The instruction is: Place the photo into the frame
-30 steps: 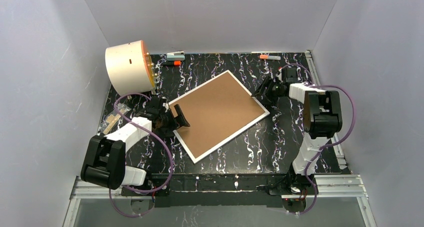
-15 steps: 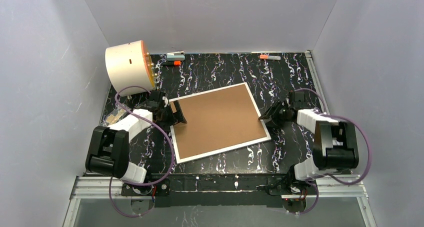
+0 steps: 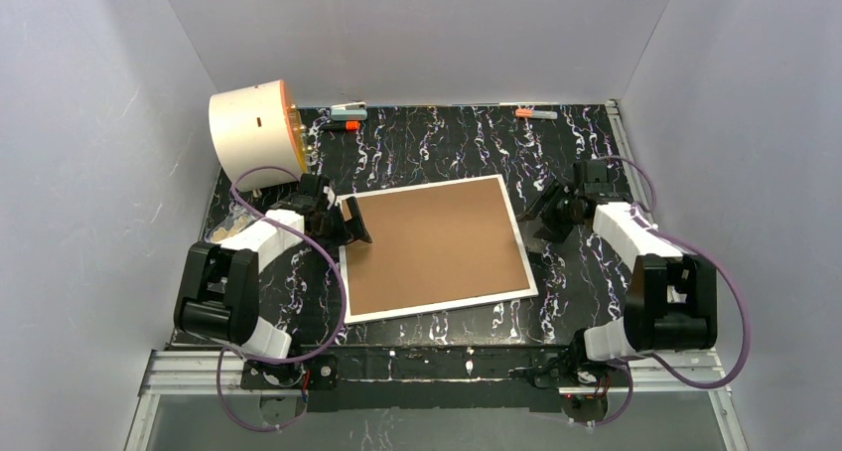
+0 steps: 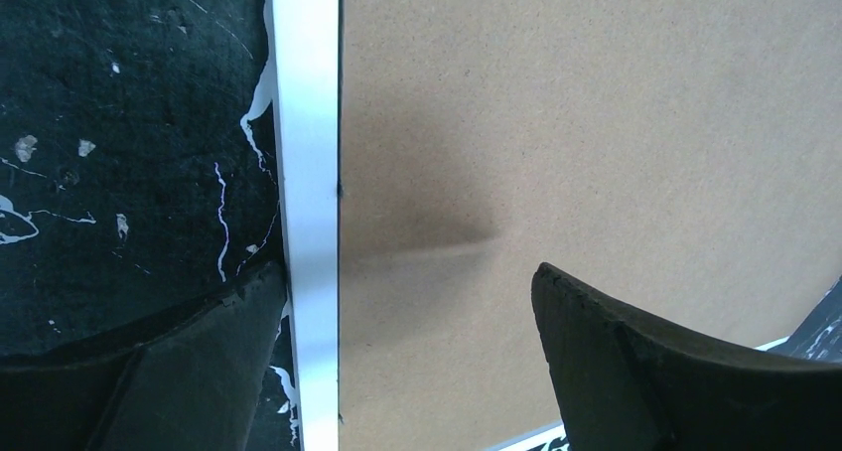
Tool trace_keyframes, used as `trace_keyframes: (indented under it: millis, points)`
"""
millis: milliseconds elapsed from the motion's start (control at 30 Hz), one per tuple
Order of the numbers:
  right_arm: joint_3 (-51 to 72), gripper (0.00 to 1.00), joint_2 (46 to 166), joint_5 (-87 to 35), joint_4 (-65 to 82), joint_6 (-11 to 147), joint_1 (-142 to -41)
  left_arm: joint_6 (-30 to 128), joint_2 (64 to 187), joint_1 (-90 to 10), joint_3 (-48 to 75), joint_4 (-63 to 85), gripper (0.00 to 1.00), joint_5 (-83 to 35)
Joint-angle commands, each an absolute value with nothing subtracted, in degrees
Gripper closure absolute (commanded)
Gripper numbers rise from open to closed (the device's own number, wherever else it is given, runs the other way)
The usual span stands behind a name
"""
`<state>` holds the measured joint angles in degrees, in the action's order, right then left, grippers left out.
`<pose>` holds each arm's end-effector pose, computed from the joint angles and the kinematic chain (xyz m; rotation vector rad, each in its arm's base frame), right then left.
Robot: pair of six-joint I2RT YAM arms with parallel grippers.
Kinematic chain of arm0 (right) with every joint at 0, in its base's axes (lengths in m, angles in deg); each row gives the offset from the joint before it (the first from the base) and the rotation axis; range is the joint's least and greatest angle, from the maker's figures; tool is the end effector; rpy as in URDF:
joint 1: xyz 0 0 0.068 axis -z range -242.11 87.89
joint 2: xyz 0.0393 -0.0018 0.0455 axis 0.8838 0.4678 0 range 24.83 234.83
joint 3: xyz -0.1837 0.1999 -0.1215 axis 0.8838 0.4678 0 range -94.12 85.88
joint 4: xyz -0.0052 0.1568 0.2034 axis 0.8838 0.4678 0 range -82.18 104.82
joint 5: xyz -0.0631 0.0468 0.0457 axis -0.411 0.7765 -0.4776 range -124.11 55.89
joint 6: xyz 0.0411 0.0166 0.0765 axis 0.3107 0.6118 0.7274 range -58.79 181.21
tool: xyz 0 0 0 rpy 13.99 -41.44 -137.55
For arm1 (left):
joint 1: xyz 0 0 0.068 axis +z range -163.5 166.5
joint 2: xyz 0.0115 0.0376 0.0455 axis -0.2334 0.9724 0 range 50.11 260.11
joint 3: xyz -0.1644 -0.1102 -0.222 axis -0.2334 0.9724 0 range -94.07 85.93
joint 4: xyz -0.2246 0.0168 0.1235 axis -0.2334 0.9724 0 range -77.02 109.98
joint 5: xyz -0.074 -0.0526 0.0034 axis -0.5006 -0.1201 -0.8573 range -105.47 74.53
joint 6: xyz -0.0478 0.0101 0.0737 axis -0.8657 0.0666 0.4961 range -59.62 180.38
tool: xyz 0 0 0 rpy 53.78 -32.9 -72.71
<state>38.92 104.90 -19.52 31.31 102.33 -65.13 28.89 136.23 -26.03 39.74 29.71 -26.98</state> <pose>0.2851 0.0348 0.1923 0.7629 2.5188 0.6085 0.2953 -0.0817 0.1679 -0.3541 2.6014 -0.5395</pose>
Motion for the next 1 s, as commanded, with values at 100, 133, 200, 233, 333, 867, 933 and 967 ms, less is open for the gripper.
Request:
trace_keyframes:
  millis: [100,133,200,233,333,867,933,967]
  points:
    - [33.1,0.42,111.5,-12.7,24.7,97.6,-66.3,30.9,138.1,-24.4,37.9,33.2,0.08,-28.4]
    - [33.0,0.42,112.4,-12.1,24.2,97.5,-66.5,30.9,138.4,-24.3,37.9,33.2,0.09,-28.7]
    - [32.7,0.43,114.1,-11.2,23.7,97.0,-67.0,30.9,139.0,-24.3,37.6,33.2,0.1,-29.3]
    - [32.7,0.43,115.0,-11.0,23.6,96.9,-67.4,30.9,139.2,-24.3,37.6,33.2,0.11,-29.6]
    - [32.1,0.45,117.5,-10.8,23.2,96.5,-68.4,30.8,139.8,-24.3,37.5,33.2,0.13,-30.3]
    - [33.2,0.66,116.8,2.1,21.2,96.4,-70.0,29.4,141.2,-24.3,37.5,31.5,0.18,-33.4]
    - [34.1,0.69,115.6,4.1,19.7,96.8,-70.1,29.3,141.3,-24.3,37.5,31.5,0.19,-33.4]
    - [34.5,0.7,115.2,4.8,18.9,97.0,-70.1,29.2,141.3,-24.3,37.5,31.4,0.19,-33.3]
